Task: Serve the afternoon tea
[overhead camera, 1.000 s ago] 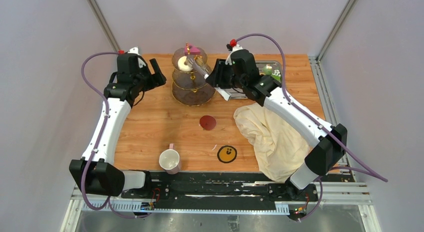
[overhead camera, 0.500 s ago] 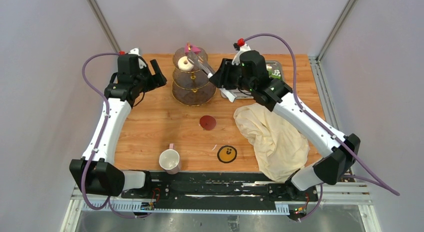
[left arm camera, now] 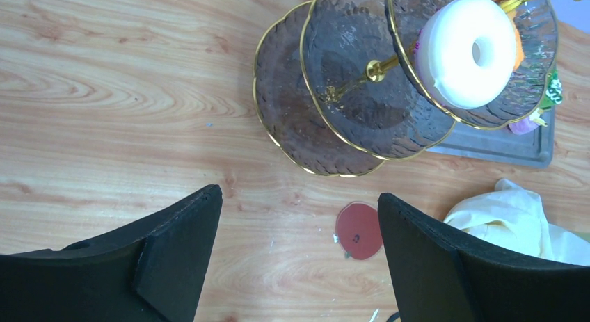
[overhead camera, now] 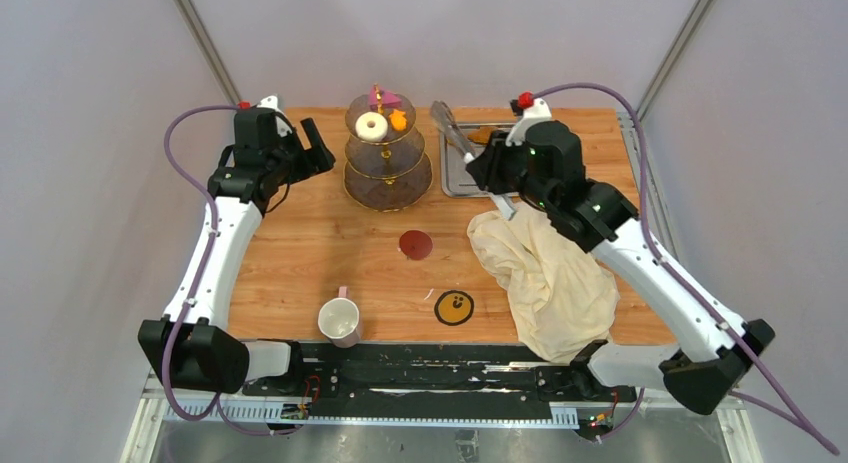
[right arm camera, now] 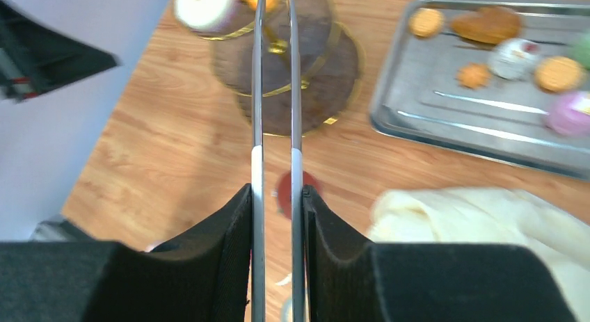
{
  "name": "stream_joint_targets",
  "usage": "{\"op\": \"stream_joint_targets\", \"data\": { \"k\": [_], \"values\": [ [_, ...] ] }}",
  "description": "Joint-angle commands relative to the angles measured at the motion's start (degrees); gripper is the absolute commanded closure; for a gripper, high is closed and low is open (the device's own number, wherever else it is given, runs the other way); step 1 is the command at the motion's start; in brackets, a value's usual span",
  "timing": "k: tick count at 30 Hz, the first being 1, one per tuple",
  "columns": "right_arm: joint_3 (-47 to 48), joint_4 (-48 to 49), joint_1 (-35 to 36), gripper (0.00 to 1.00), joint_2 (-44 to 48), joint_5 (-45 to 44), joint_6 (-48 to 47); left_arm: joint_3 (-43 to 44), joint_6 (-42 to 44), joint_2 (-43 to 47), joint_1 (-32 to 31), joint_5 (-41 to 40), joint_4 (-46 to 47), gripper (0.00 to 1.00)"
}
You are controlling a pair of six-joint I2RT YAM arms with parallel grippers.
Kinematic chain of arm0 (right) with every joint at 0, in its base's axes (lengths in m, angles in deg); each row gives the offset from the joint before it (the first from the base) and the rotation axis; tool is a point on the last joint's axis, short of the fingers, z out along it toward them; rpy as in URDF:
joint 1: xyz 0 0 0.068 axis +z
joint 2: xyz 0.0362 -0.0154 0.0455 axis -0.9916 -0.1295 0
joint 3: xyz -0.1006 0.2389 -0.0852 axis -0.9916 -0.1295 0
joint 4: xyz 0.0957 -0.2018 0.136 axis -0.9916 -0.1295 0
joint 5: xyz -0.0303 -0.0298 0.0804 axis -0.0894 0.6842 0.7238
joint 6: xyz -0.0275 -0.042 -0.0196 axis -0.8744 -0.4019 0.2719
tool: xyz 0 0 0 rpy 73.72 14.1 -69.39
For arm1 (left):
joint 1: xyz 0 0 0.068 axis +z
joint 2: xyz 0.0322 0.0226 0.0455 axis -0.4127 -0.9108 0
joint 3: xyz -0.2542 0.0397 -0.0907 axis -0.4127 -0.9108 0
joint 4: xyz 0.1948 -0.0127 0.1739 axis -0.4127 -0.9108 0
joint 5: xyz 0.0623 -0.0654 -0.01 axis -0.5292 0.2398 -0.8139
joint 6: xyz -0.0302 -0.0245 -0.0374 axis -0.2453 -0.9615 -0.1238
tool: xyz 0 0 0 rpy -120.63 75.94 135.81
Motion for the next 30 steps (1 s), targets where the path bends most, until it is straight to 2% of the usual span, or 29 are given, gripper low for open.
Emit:
{"op": "stream_joint_targets", "data": {
  "k": [1, 5, 10, 13, 18, 22, 30],
  "values": [
    [-5.96, -5.01, -7.97, 0.71, 5.55, -5.34, -4.13, -1.42, 0.54, 1.65, 0.28, 1.7, 2.46, 0.13],
    [-11.86, -7.68, -19.92, 0.73, 5.62, -0.07, -4.18, -6.43, -0.14, 2.61, 0.28, 1.08, 4.72, 0.13],
    [-14.2, -8.7, -27.97, 0.72, 1.72, 1.26, -6.26, -12.12, -1.14, 5.42, 0.28, 0.68, 6.11, 0.12],
    [-13.66, -9.55, -29.57, 0.71, -2.17, -1.07, -7.57, -14.37, -1.54, 7.87, 0.28, 1.05, 6.31, 0.12],
    [-12.47, -8.63, -30.78, 0.64, -6.74, -2.63, -8.75, -14.97, -1.27, 9.67, 0.28, -1.61, 4.68, 0.12],
    [-10.32, -7.97, -30.81, 0.58, -10.31, -2.85, -9.32, -14.52, -0.52, 9.51, 0.28, -2.66, 4.33, 0.12],
    [-5.94, -7.03, -30.97, 0.54, -16.71, -4.3, -10.33, -12.92, 0.55, 8.38, 0.28, -4.88, 3.01, 0.12]
  ]
}}
